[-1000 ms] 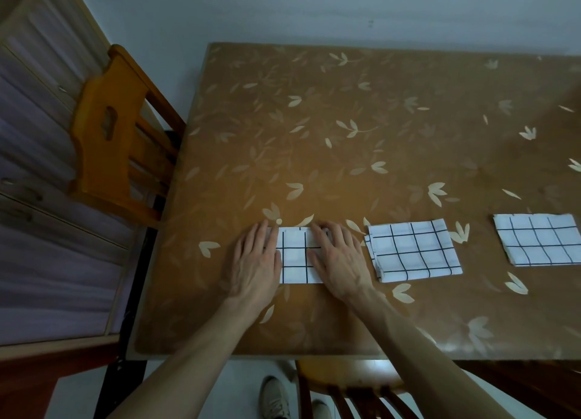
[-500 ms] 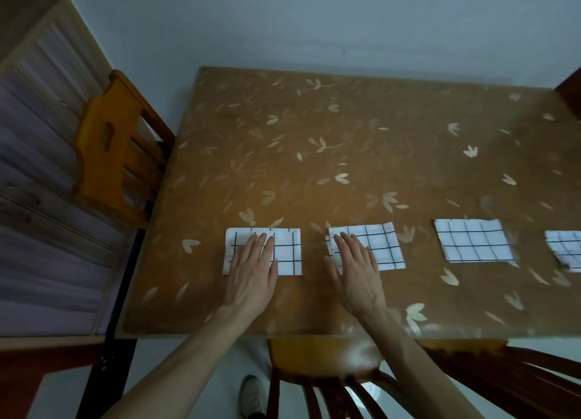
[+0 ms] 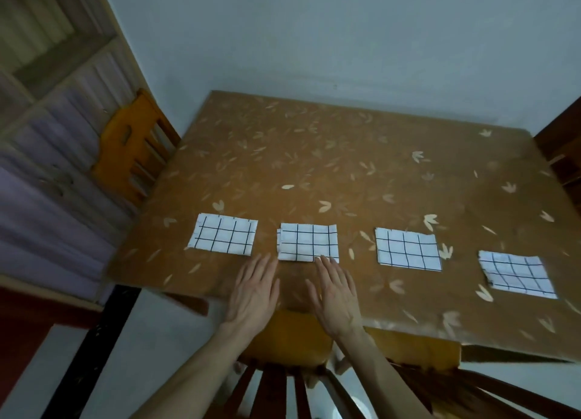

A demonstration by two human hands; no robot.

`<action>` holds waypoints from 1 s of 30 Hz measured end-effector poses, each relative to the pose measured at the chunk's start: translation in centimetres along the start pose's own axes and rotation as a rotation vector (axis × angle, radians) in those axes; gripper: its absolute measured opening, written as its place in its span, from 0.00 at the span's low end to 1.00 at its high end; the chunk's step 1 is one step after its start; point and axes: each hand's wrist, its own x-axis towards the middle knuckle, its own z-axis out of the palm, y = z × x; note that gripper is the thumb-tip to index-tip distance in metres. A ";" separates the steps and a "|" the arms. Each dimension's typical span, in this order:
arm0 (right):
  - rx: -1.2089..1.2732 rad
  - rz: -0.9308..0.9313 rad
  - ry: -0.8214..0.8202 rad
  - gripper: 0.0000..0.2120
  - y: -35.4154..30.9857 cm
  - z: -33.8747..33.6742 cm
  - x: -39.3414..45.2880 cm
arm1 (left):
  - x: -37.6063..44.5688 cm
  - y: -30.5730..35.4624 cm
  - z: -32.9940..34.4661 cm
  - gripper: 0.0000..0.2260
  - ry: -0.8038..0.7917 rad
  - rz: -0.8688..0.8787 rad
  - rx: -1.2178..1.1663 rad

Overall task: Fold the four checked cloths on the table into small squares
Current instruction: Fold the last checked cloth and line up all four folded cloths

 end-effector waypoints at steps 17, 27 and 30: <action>-0.122 0.013 -0.129 0.42 4.5 3.5 8.6 | 8.5 1.0 6.7 0.26 -0.195 0.105 0.067; -0.183 0.033 -0.172 0.36 6.5 5.6 10.9 | 7.5 -1.6 9.0 0.26 -0.257 0.121 0.110; -0.177 0.015 -0.123 0.36 6.3 6.2 10.2 | 7.3 -2.0 9.1 0.25 -0.224 0.115 0.095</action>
